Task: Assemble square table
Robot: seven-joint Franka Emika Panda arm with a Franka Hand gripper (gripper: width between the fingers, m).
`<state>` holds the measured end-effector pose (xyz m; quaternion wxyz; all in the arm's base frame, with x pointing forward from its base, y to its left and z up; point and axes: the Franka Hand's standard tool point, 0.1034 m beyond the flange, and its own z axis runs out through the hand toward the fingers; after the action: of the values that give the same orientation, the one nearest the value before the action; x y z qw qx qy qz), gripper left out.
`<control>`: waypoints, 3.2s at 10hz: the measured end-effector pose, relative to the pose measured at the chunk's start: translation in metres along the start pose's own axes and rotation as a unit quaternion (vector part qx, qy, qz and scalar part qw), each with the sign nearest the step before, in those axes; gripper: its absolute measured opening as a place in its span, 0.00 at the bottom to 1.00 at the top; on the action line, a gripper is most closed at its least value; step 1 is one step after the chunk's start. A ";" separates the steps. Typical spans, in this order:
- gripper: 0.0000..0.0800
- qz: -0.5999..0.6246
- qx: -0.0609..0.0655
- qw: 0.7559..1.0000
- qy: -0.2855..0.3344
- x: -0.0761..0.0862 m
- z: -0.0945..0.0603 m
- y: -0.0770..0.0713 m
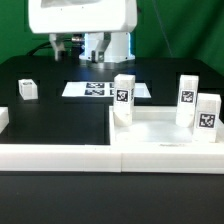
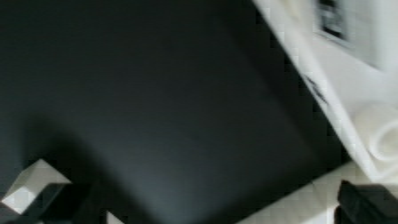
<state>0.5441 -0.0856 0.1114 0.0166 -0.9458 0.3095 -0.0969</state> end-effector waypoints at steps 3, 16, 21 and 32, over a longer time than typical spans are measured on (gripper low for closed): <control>0.81 -0.077 -0.002 0.997 0.003 0.002 -0.002 -0.002; 0.81 -0.407 0.007 0.910 -0.079 -0.024 0.015 0.099; 0.81 -0.449 -0.049 0.863 -0.227 -0.043 0.035 0.101; 0.81 -0.471 -0.161 0.761 -0.416 -0.057 0.051 0.168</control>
Offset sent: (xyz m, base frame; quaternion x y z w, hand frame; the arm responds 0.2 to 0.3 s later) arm 0.0000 0.0000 0.0000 0.0000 0.0000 -0.1938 0.9810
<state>0.4109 -0.1890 0.0363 -0.0565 -0.9085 -0.2016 0.3617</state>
